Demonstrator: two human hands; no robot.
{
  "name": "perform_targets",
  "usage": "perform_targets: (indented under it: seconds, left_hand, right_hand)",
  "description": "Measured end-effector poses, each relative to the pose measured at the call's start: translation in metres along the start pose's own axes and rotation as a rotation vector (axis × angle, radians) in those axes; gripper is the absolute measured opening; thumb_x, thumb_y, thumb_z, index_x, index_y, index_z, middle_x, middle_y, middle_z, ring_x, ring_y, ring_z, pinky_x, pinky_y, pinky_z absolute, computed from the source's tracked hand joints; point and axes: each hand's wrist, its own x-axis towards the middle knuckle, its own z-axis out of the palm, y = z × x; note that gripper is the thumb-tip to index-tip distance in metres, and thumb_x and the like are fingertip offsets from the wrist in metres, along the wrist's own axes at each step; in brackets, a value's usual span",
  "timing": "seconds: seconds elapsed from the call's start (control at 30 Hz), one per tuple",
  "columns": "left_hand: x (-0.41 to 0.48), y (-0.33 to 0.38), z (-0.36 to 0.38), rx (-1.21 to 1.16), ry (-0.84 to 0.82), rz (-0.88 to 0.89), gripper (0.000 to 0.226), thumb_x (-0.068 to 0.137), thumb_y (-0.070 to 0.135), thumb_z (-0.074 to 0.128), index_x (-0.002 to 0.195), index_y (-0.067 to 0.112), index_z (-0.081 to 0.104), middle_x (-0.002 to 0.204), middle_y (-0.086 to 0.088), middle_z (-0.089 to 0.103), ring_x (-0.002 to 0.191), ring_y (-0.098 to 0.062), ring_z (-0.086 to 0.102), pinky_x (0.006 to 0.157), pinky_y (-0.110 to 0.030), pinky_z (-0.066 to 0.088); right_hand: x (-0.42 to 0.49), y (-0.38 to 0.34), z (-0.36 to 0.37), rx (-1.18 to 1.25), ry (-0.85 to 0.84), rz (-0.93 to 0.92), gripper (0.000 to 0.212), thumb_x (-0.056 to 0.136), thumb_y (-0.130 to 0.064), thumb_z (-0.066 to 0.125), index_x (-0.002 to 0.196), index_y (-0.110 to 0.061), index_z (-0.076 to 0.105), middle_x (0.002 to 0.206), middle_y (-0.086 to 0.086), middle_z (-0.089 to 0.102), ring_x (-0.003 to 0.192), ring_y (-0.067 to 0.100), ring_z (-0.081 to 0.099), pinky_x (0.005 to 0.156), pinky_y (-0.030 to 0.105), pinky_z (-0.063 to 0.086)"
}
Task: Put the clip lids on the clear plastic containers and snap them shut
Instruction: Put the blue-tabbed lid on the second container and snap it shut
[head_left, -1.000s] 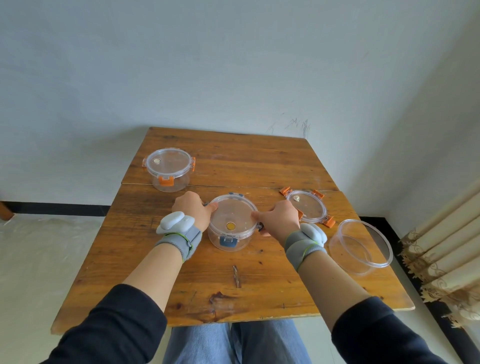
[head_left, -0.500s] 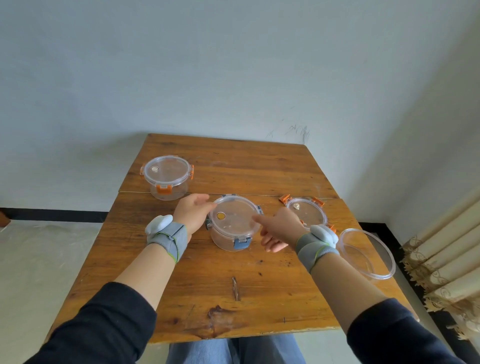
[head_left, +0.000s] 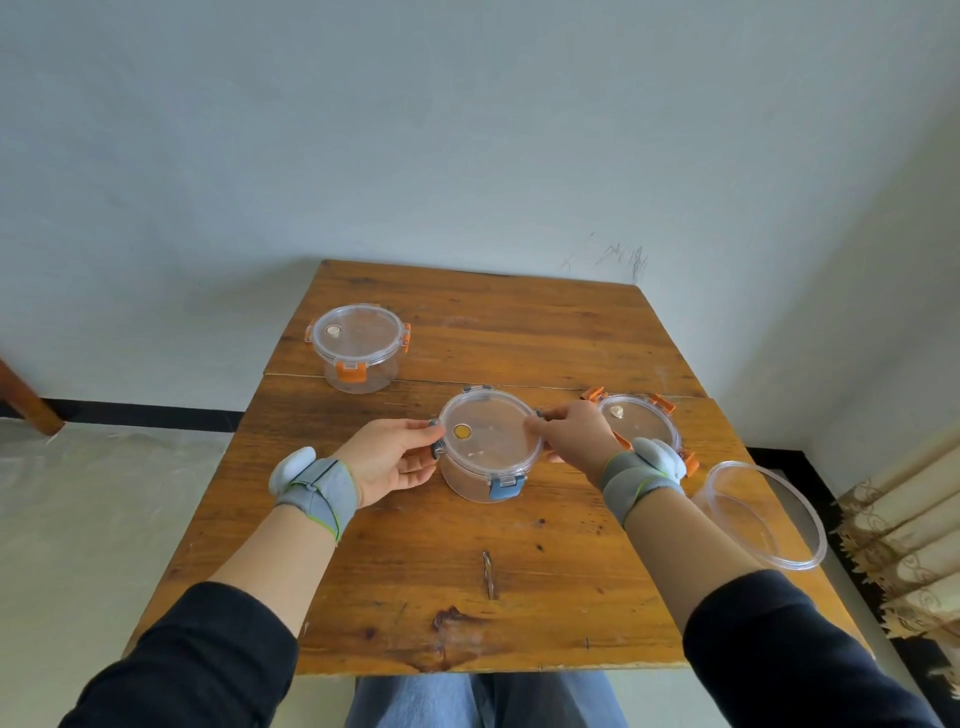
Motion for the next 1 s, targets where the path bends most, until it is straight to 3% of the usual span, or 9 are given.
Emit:
perform_targets:
  seconds: [0.1, 0.17, 0.3, 0.4, 0.5, 0.6, 0.7, 0.83, 1.0]
  left_hand:
    - [0.001, -0.003, 0.001, -0.041, 0.021, 0.016, 0.012, 0.085, 0.012, 0.068, 0.095, 0.006, 0.064, 0.083, -0.008, 0.061, 0.076, -0.017, 0.056, 0.078, -0.034, 0.053]
    - [0.002, -0.003, 0.002, 0.053, 0.102, 0.069, 0.018, 0.083, 0.014, 0.072, 0.097, 0.004, 0.066, 0.085, -0.008, 0.063, 0.079, -0.018, 0.058, 0.077, -0.036, 0.056]
    - [0.004, 0.003, 0.009, 0.246, 0.26, 0.215, 0.023, 0.081, 0.012, 0.074, 0.1, -0.001, 0.069, 0.089, -0.016, 0.069, 0.074, -0.022, 0.066, 0.065, -0.028, 0.06]
    - [0.008, 0.004, 0.013, 0.259, 0.291, 0.248, 0.026, 0.08, 0.008, 0.074, 0.103, -0.004, 0.069, 0.09, -0.019, 0.069, 0.072, -0.023, 0.067, 0.058, -0.023, 0.06]
    - [0.011, 0.008, 0.015, 0.255, 0.308, 0.235, 0.031, 0.079, 0.006, 0.075, 0.107, -0.005, 0.067, 0.095, -0.023, 0.07, 0.077, -0.028, 0.068, 0.061, -0.027, 0.06]
    - [0.014, 0.009, 0.016, 0.242, 0.314, 0.235, 0.032, 0.079, 0.006, 0.074, 0.108, -0.005, 0.067, 0.094, -0.022, 0.07, 0.076, -0.028, 0.068, 0.065, -0.03, 0.06]
    - [0.016, 0.007, 0.015, 0.221, 0.309, 0.237, 0.03, 0.081, 0.01, 0.074, 0.108, -0.002, 0.068, 0.092, -0.017, 0.069, 0.076, -0.024, 0.067, 0.071, -0.032, 0.059]
    - [0.023, 0.011, 0.017, 0.08, 0.189, 0.147, 0.027, 0.087, 0.012, 0.067, 0.112, 0.003, 0.064, 0.099, -0.013, 0.065, 0.074, -0.02, 0.062, 0.07, -0.034, 0.06]
    - [0.047, 0.026, 0.024, -0.099, 0.235, 0.146, 0.003, 0.087, 0.007, 0.066, 0.088, 0.005, 0.066, 0.092, -0.011, 0.064, 0.078, -0.019, 0.059, 0.068, -0.029, 0.058]
  right_hand:
    - [0.0, 0.003, -0.002, 0.003, 0.004, 0.015, 0.028, 0.085, -0.025, 0.067, 0.088, 0.002, 0.072, 0.079, 0.014, 0.072, 0.069, 0.022, 0.064, 0.081, 0.043, 0.061]
    - [0.001, 0.004, -0.003, 0.016, 0.014, 0.023, 0.028, 0.085, -0.023, 0.067, 0.085, 0.004, 0.073, 0.076, 0.016, 0.073, 0.066, 0.021, 0.064, 0.08, 0.041, 0.061]
    - [0.003, 0.002, -0.004, 0.072, 0.003, 0.046, 0.027, 0.086, -0.017, 0.068, 0.091, 0.009, 0.072, 0.078, 0.019, 0.071, 0.065, 0.023, 0.064, 0.076, 0.037, 0.062]
    - [0.005, 0.002, -0.004, 0.118, -0.009, 0.086, 0.026, 0.087, -0.012, 0.068, 0.095, 0.012, 0.069, 0.079, 0.018, 0.066, 0.063, 0.023, 0.064, 0.067, 0.033, 0.062]
    - [0.005, 0.002, -0.006, 0.141, -0.013, 0.121, 0.014, 0.086, -0.01, 0.068, 0.088, 0.002, 0.063, 0.08, 0.017, 0.063, 0.061, 0.024, 0.064, 0.06, 0.03, 0.061]
    - [0.007, 0.003, -0.007, 0.181, -0.022, 0.129, 0.015, 0.084, -0.009, 0.07, 0.084, -0.002, 0.056, 0.081, 0.017, 0.06, 0.061, 0.025, 0.065, 0.055, 0.028, 0.061]
    - [0.009, 0.005, -0.009, 0.238, -0.052, 0.134, 0.015, 0.083, -0.008, 0.071, 0.089, -0.003, 0.059, 0.084, 0.019, 0.058, 0.068, 0.029, 0.067, 0.066, 0.037, 0.062]
    - [0.017, 0.004, -0.01, 0.312, -0.052, 0.145, 0.031, 0.082, -0.008, 0.073, 0.105, 0.012, 0.064, 0.089, 0.02, 0.059, 0.075, 0.029, 0.066, 0.051, 0.026, 0.06]
    - [0.04, -0.002, -0.005, 0.359, 0.017, 0.122, 0.017, 0.083, -0.009, 0.071, 0.092, 0.005, 0.068, 0.084, 0.018, 0.063, 0.068, 0.025, 0.064, 0.054, 0.024, 0.058]
